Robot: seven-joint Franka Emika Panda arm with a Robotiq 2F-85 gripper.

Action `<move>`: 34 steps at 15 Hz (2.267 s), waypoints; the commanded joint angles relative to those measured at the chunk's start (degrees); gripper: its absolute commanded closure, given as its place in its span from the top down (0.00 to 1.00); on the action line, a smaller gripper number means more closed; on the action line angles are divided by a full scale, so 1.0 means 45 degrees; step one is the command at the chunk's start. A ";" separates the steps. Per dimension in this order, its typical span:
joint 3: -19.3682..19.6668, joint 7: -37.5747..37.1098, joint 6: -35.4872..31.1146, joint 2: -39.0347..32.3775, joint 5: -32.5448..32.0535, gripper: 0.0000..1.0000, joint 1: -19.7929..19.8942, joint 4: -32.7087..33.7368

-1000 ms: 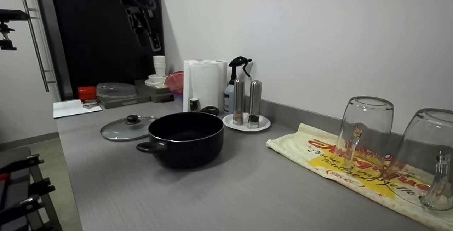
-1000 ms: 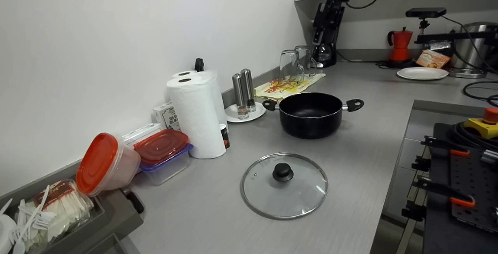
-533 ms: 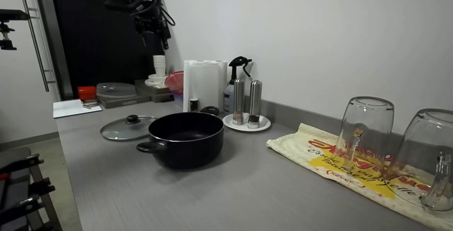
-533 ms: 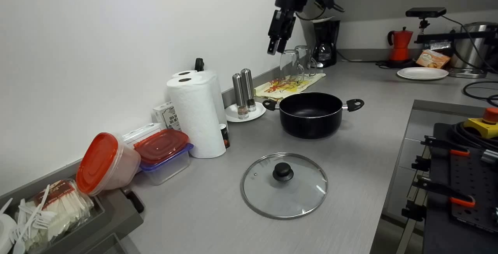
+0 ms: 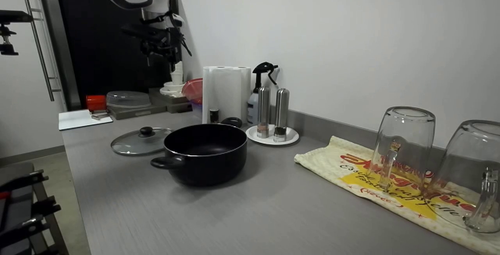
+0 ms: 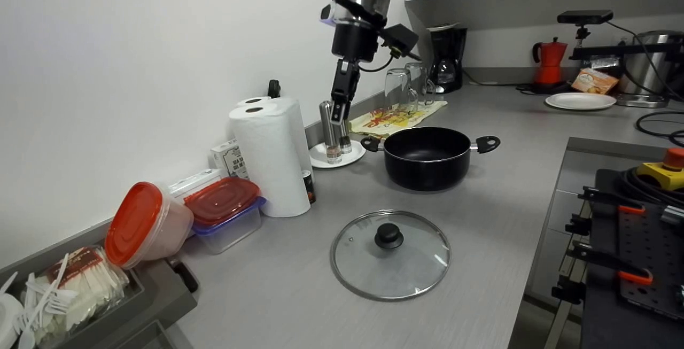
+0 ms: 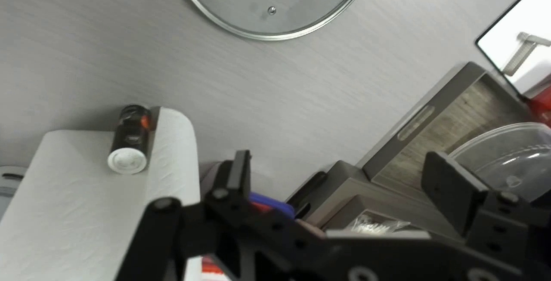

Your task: Put the glass lid on the black pot

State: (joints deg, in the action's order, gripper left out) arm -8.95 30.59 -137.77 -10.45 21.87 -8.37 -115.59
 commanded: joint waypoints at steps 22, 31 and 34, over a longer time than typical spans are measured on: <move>-0.1110 0.1532 -0.4599 -0.1708 -0.7466 1.00 -0.0573 -0.4091; 0.0147 0.0003 -0.6747 -0.2965 -1.0502 1.00 -0.0973 -0.3306; 0.0697 -0.0363 -0.7488 -0.3398 -1.0711 1.00 -0.1530 -0.2980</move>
State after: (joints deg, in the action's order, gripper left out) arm -8.43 31.90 -168.47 -23.16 -24.06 -12.34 -131.40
